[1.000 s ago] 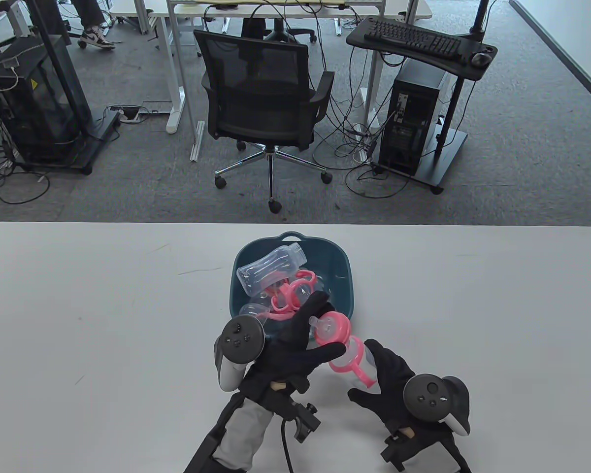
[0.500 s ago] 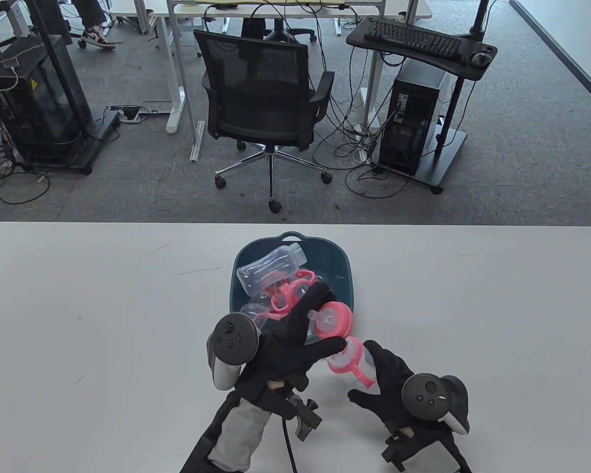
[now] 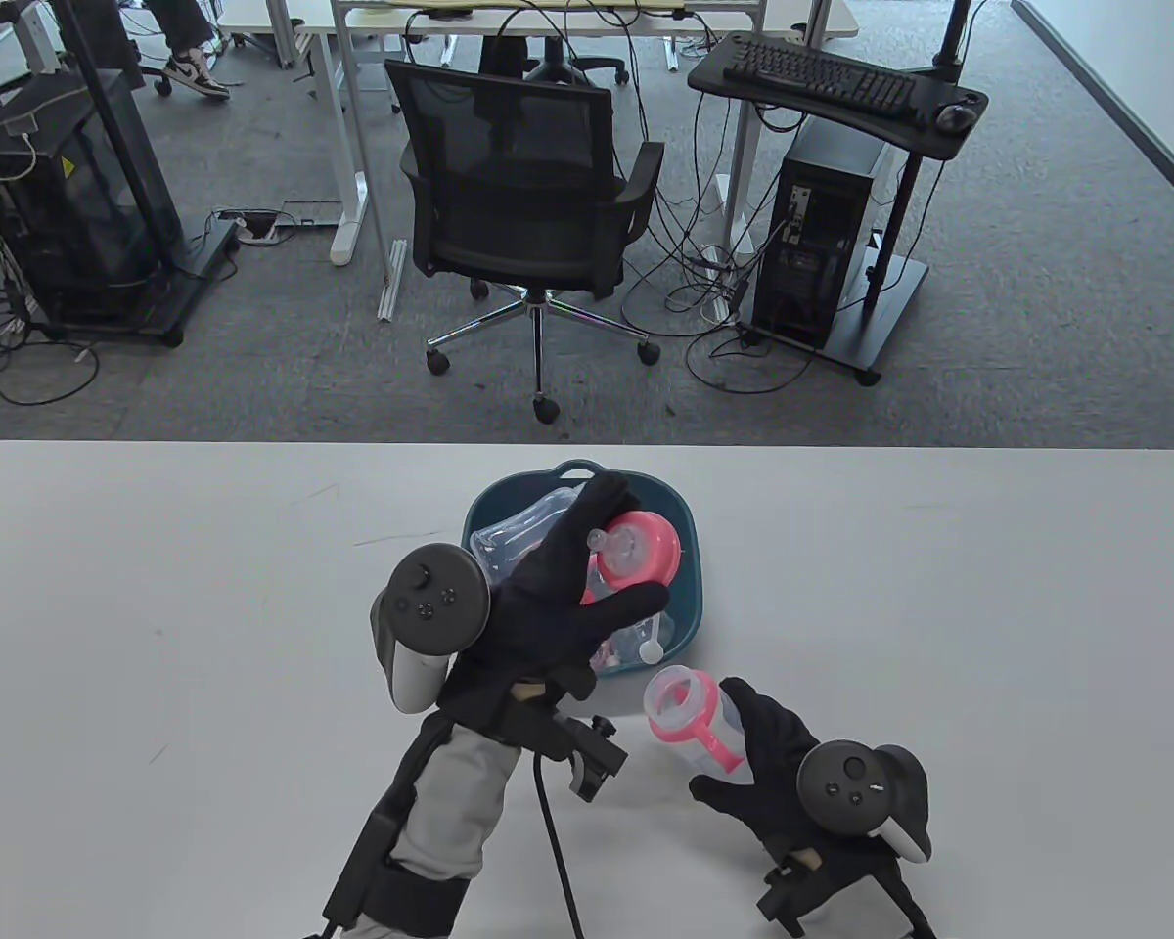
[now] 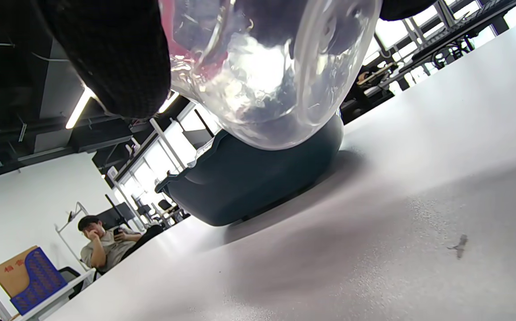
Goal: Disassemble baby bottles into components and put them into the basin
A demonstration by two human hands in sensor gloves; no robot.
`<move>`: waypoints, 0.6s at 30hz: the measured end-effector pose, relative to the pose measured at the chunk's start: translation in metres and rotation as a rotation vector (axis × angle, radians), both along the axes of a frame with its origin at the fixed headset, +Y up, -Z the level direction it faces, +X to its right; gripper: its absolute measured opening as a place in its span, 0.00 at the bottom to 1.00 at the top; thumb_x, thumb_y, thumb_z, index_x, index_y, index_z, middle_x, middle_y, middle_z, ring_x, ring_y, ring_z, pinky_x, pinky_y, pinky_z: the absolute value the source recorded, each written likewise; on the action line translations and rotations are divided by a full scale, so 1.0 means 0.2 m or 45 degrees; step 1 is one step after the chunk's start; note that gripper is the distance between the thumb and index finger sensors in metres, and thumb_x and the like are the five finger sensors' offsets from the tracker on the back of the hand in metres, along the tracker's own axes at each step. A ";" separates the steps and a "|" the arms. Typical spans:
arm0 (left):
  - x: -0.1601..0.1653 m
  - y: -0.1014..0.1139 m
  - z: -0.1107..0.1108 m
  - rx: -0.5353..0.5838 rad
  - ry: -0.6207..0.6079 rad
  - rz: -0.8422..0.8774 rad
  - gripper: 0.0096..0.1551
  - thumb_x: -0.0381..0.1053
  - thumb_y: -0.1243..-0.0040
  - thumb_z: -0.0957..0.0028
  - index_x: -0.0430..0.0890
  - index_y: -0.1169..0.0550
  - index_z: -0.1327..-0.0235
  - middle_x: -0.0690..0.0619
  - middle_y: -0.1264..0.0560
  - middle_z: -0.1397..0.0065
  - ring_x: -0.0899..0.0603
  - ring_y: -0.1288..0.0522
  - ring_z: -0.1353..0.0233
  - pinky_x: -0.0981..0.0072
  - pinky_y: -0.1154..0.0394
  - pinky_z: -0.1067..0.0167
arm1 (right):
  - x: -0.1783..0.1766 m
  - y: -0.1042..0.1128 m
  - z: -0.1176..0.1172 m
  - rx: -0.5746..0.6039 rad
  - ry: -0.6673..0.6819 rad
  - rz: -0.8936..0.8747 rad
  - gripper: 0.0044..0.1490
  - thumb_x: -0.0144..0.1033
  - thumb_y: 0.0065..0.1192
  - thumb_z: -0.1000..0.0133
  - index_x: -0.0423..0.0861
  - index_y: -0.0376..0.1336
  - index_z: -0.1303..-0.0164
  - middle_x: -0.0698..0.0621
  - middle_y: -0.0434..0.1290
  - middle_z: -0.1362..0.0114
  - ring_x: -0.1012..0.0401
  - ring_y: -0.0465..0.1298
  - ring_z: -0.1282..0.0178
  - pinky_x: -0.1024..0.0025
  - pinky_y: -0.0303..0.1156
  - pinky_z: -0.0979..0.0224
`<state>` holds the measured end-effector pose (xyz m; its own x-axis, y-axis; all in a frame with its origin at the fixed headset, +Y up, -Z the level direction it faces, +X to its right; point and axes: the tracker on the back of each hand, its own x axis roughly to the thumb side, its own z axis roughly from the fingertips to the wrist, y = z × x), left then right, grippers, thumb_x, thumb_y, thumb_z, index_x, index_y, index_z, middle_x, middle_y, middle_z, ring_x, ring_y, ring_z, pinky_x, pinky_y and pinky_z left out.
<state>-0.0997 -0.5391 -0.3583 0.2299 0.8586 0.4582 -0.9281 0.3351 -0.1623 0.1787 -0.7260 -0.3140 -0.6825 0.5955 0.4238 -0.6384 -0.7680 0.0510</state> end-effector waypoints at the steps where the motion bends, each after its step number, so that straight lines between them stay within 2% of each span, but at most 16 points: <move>1: -0.02 0.00 -0.02 -0.016 0.024 -0.005 0.51 0.58 0.29 0.52 0.62 0.46 0.20 0.57 0.42 0.17 0.42 0.38 0.16 0.37 0.53 0.22 | 0.00 0.00 0.00 -0.001 -0.001 0.000 0.62 0.48 0.74 0.46 0.40 0.39 0.17 0.39 0.55 0.20 0.40 0.60 0.23 0.32 0.54 0.26; 4: -0.07 -0.03 -0.06 -0.035 0.103 -0.044 0.51 0.58 0.29 0.52 0.63 0.46 0.21 0.57 0.42 0.17 0.42 0.38 0.16 0.37 0.53 0.22 | 0.00 0.00 0.00 -0.003 -0.003 -0.006 0.61 0.48 0.74 0.46 0.40 0.39 0.17 0.39 0.55 0.20 0.40 0.60 0.23 0.32 0.54 0.26; 10: -0.17 -0.15 -0.12 -0.115 0.224 -0.168 0.51 0.58 0.29 0.52 0.63 0.46 0.21 0.57 0.42 0.17 0.42 0.38 0.16 0.38 0.53 0.22 | 0.01 0.00 0.00 -0.006 -0.012 -0.016 0.62 0.48 0.74 0.47 0.40 0.39 0.17 0.39 0.55 0.20 0.40 0.60 0.23 0.32 0.54 0.27; 18: -0.25 -0.29 -0.20 -0.184 0.314 -0.250 0.51 0.57 0.29 0.53 0.63 0.46 0.21 0.57 0.43 0.18 0.42 0.38 0.16 0.38 0.52 0.22 | 0.03 0.00 -0.01 -0.010 -0.021 -0.020 0.62 0.48 0.74 0.46 0.40 0.40 0.17 0.39 0.55 0.20 0.40 0.60 0.23 0.32 0.54 0.27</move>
